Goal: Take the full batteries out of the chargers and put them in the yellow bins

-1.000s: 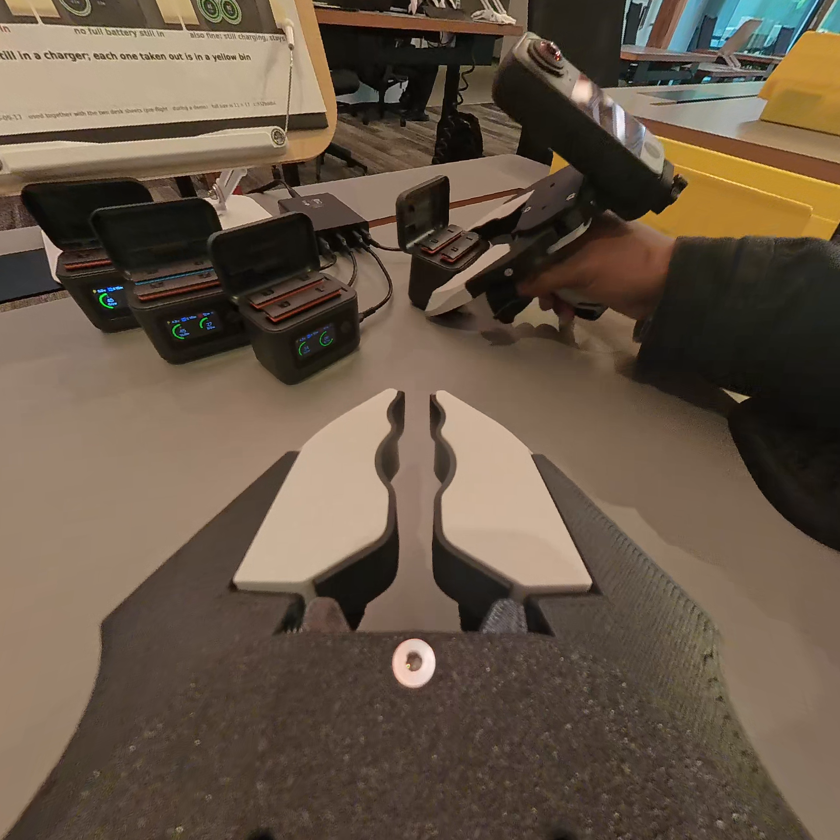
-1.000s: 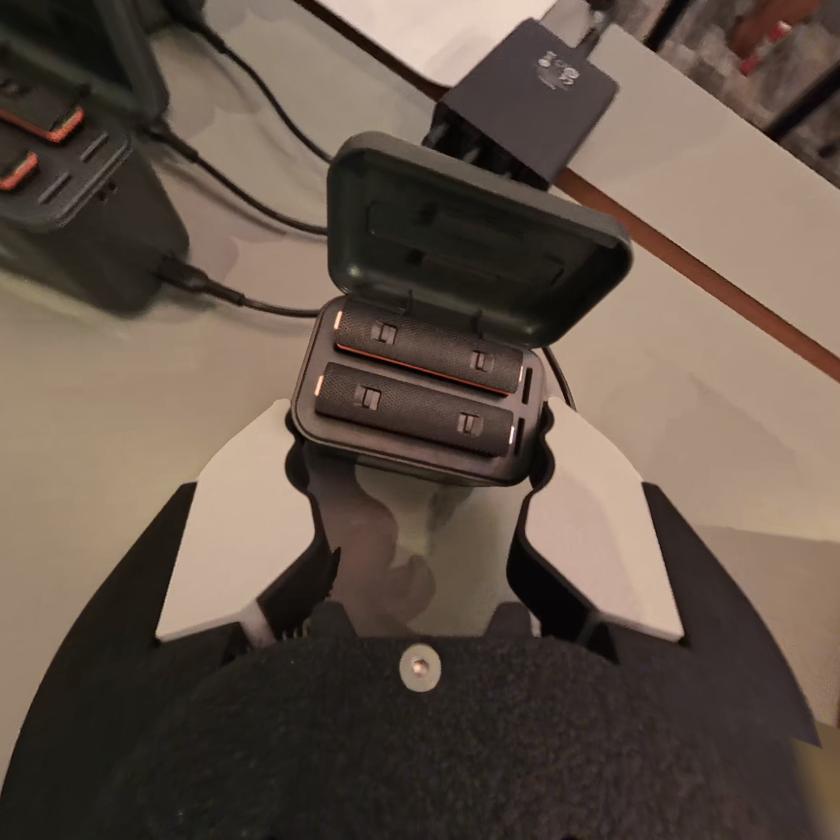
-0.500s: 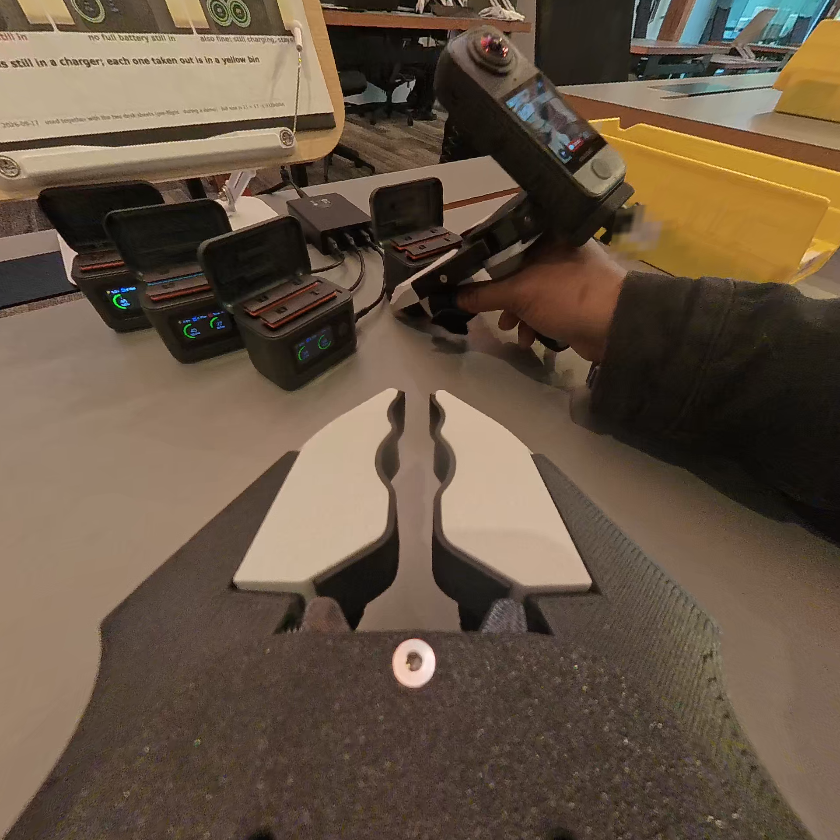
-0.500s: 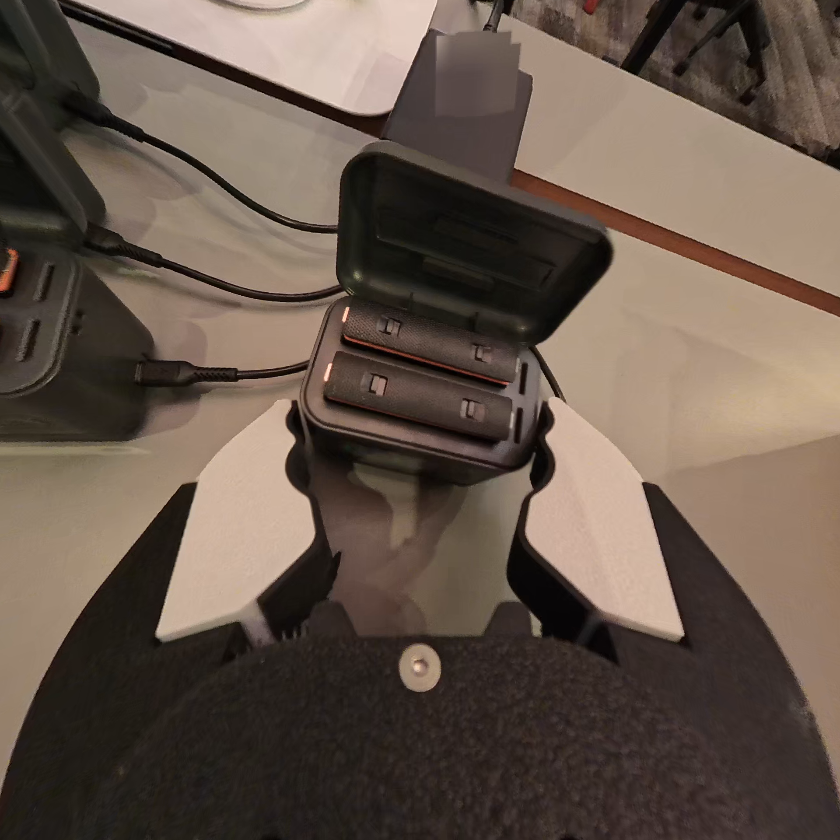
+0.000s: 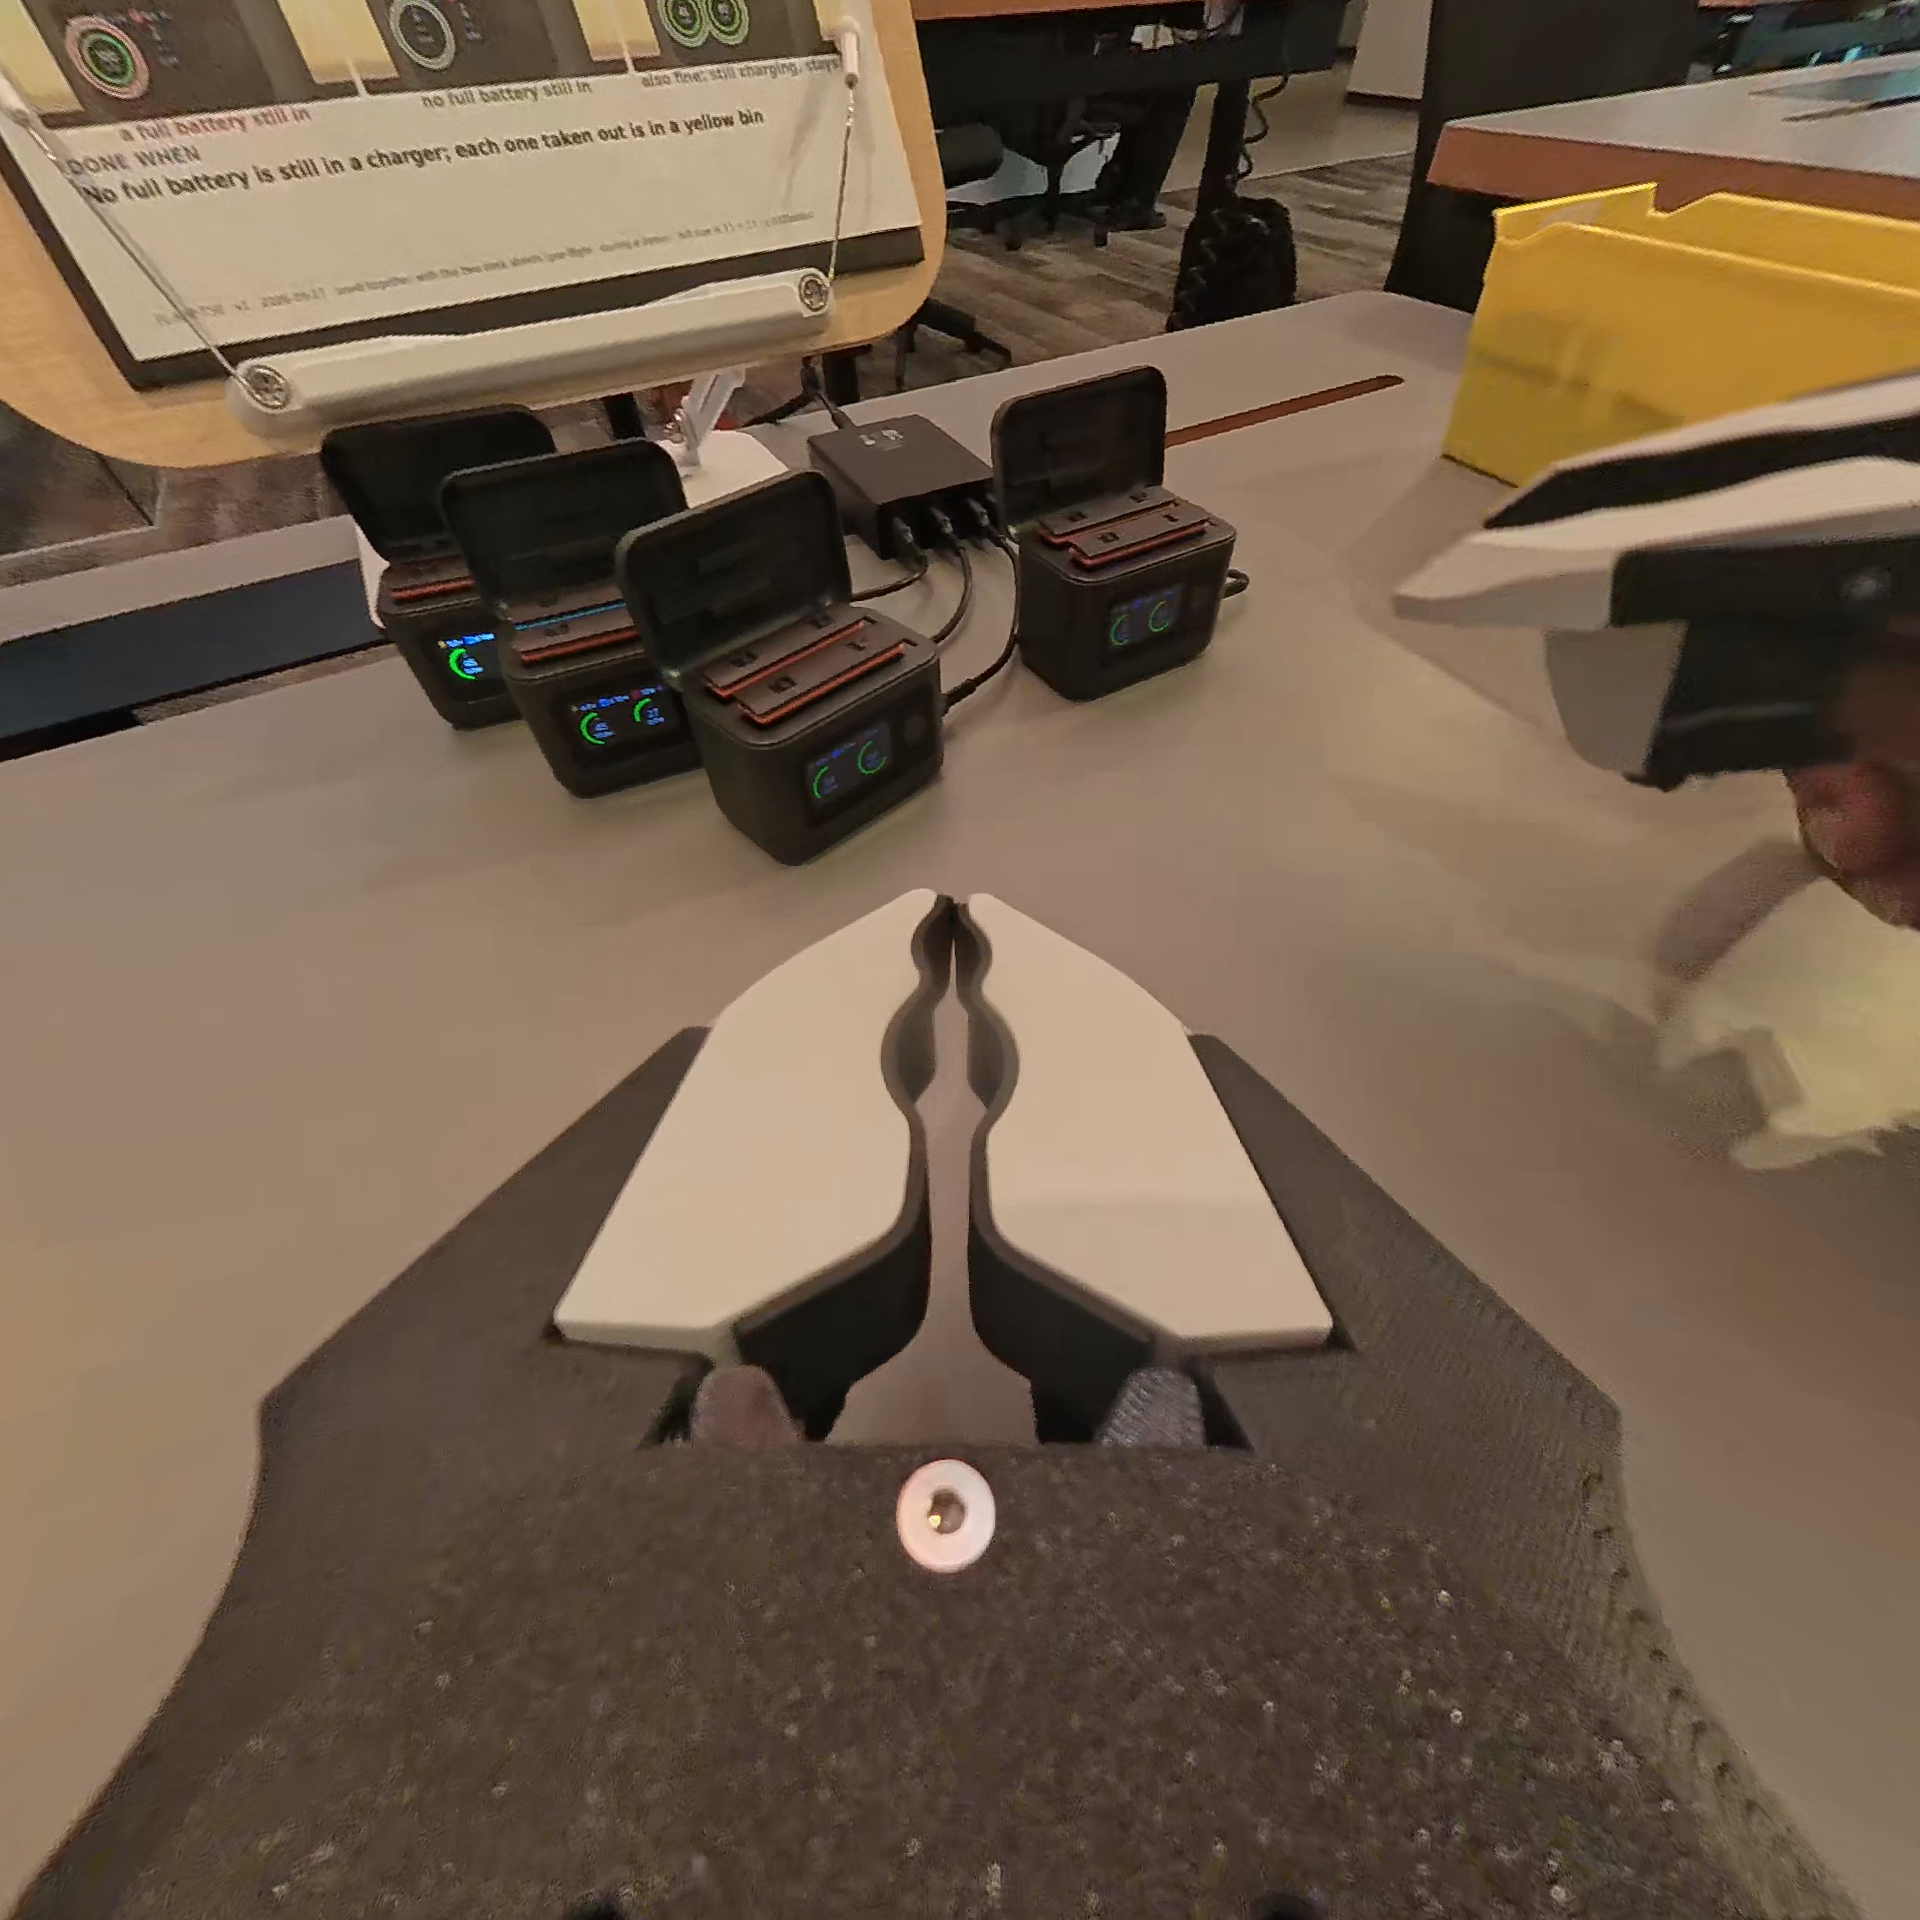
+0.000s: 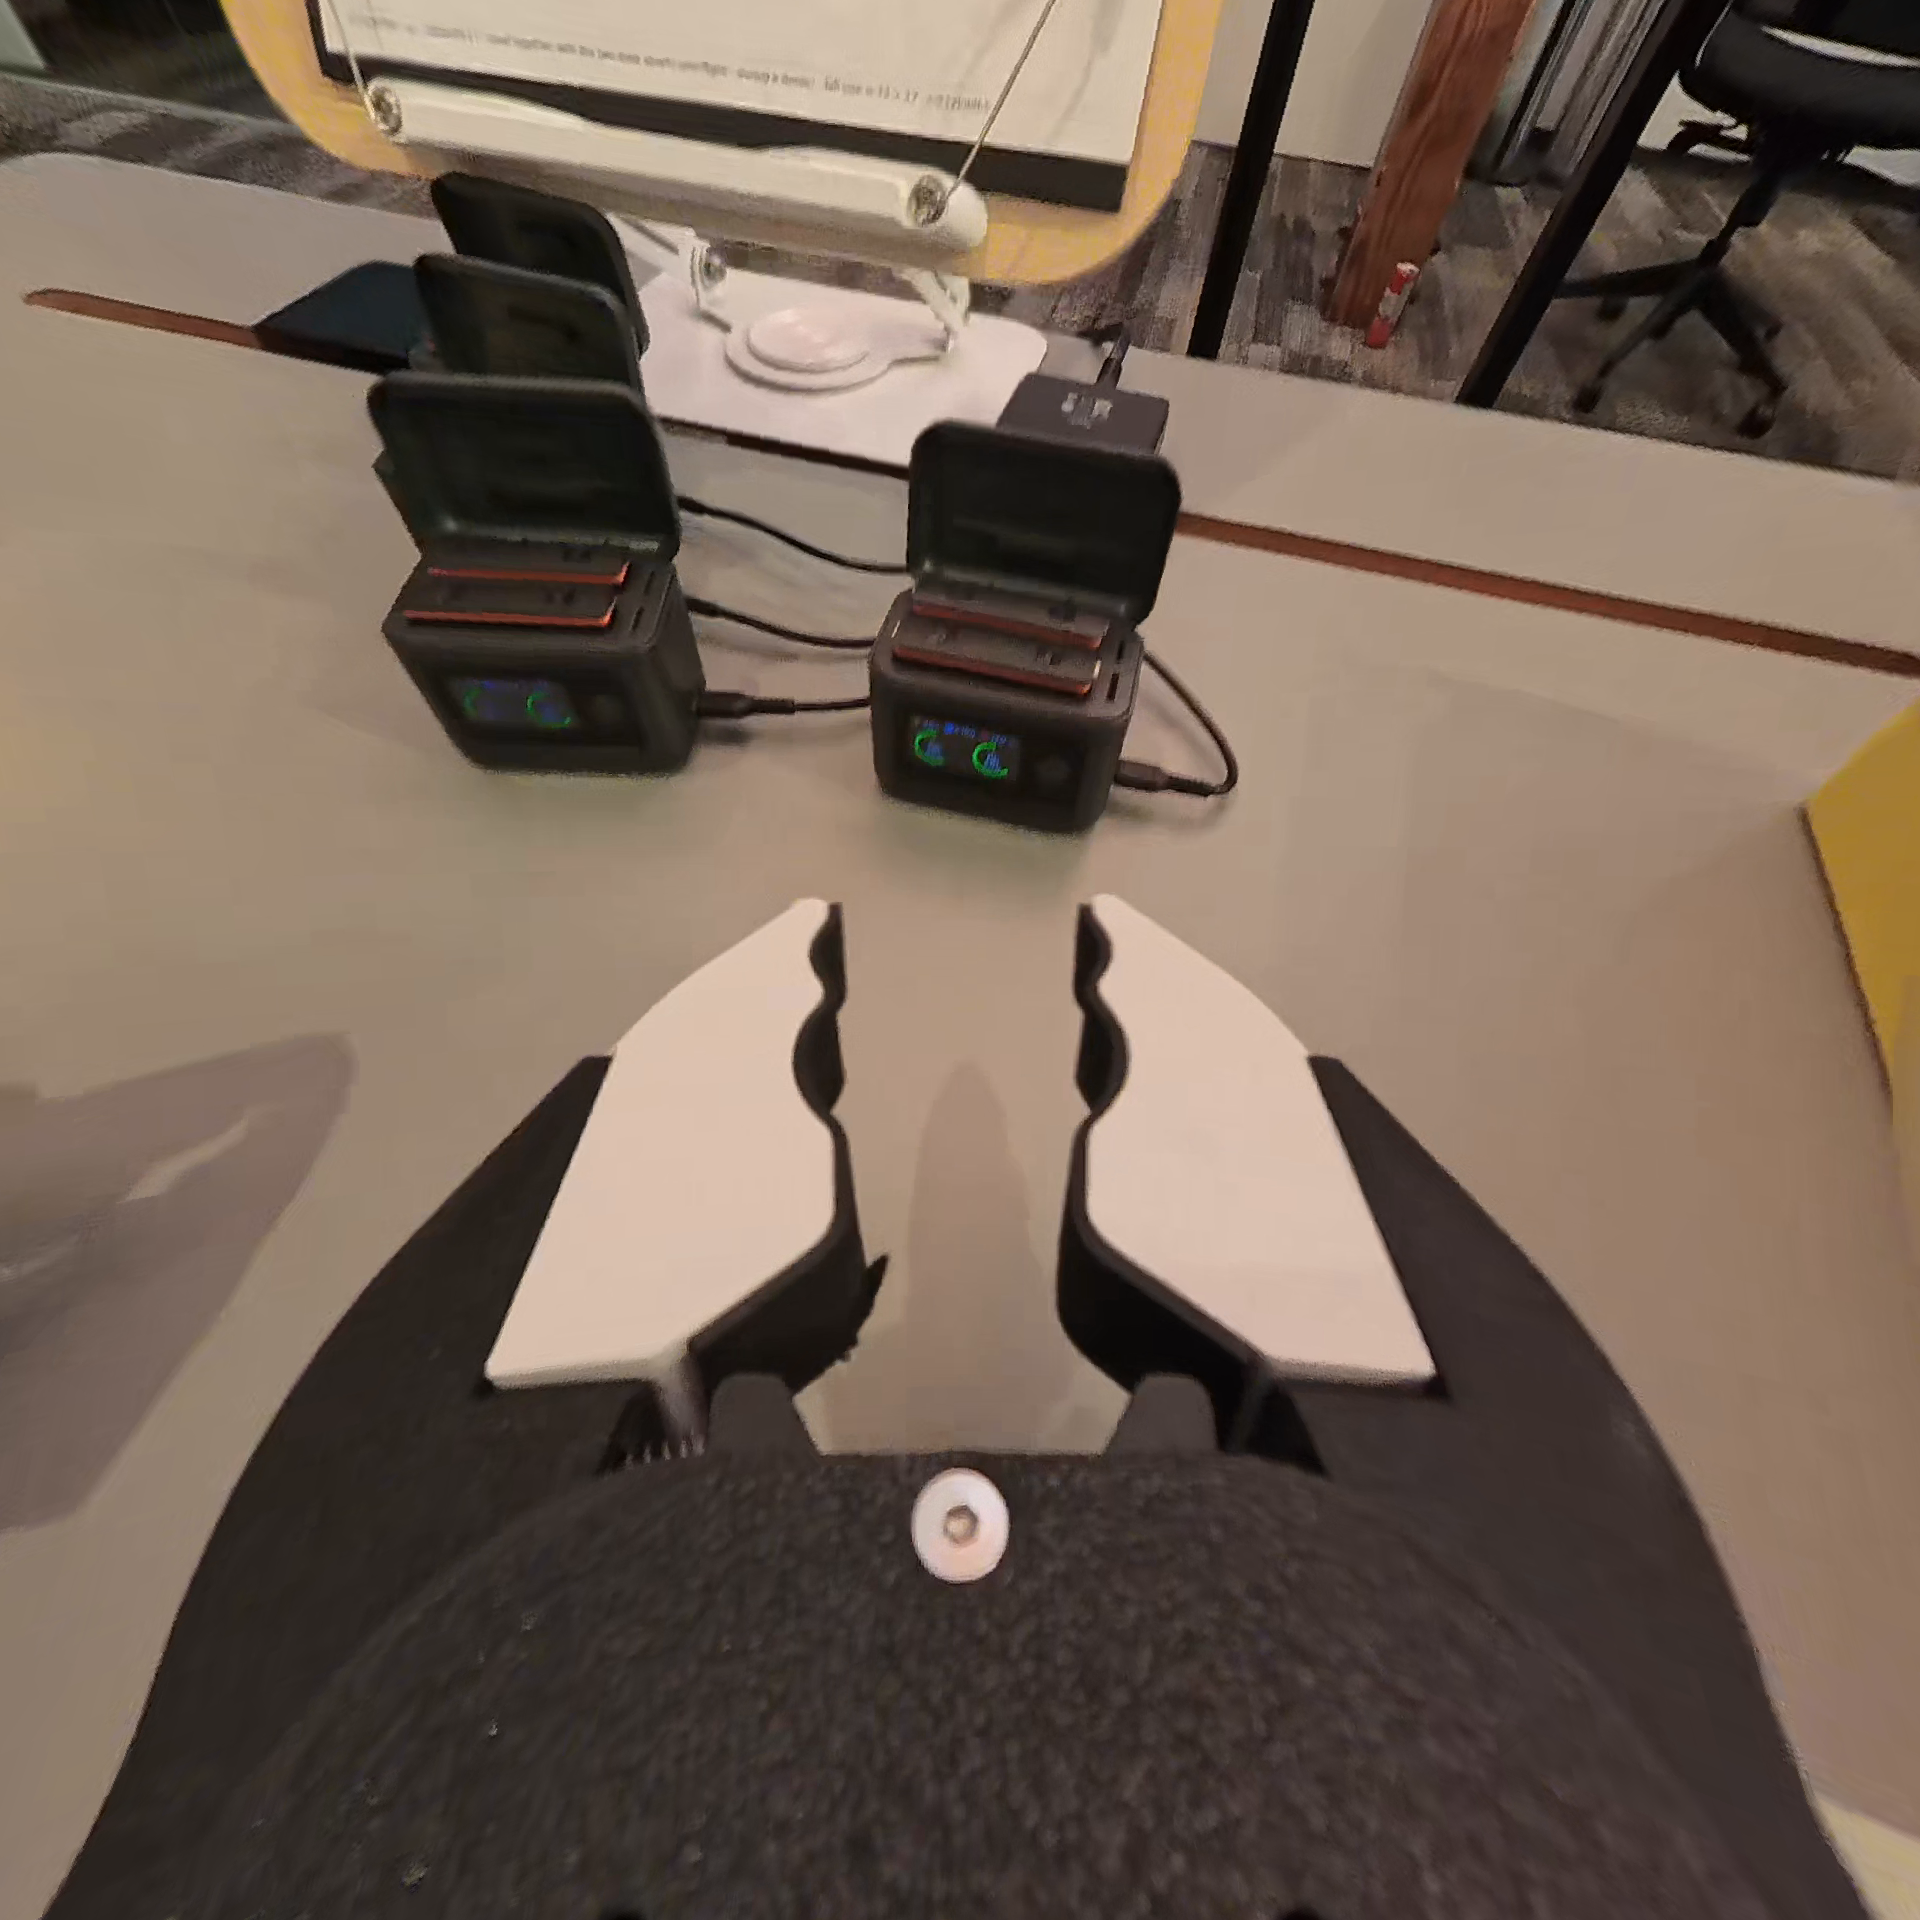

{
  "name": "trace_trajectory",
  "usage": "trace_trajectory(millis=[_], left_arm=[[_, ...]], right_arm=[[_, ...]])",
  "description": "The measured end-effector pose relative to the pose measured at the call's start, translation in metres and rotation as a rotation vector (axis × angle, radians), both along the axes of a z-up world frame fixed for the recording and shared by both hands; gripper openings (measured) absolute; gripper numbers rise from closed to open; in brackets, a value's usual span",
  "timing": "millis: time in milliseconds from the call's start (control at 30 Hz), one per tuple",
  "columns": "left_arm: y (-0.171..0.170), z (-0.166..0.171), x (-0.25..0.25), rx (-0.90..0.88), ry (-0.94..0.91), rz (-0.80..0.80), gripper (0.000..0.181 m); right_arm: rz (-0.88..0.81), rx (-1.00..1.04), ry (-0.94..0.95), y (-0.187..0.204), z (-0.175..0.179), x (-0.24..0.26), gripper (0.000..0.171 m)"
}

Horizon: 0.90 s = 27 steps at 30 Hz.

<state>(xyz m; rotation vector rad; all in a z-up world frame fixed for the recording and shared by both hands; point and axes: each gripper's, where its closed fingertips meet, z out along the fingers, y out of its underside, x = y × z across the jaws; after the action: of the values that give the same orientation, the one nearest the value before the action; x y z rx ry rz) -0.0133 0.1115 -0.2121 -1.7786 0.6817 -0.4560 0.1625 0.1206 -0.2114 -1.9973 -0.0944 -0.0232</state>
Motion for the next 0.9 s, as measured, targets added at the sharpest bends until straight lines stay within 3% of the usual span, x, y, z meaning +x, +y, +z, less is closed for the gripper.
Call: trace_trajectory(millis=[167, 333, 900], left_arm=[[0.013, 0.0, -0.014, 0.061, 0.07, 0.061, 0.0], [0.025, -0.004, -0.026, 0.048, 0.075, 0.102, 0.001], [0.026, -0.011, -0.025, 0.032, 0.088, 0.088, 0.003]], right_arm=[[0.0, -0.032, -0.007, -0.004, -0.028, -0.007, 0.0], [0.006, -0.07, -0.043, -0.001, -0.045, -0.01, 0.0], [-0.026, -0.066, -0.039, 0.002, -0.047, -0.006, 0.0]])
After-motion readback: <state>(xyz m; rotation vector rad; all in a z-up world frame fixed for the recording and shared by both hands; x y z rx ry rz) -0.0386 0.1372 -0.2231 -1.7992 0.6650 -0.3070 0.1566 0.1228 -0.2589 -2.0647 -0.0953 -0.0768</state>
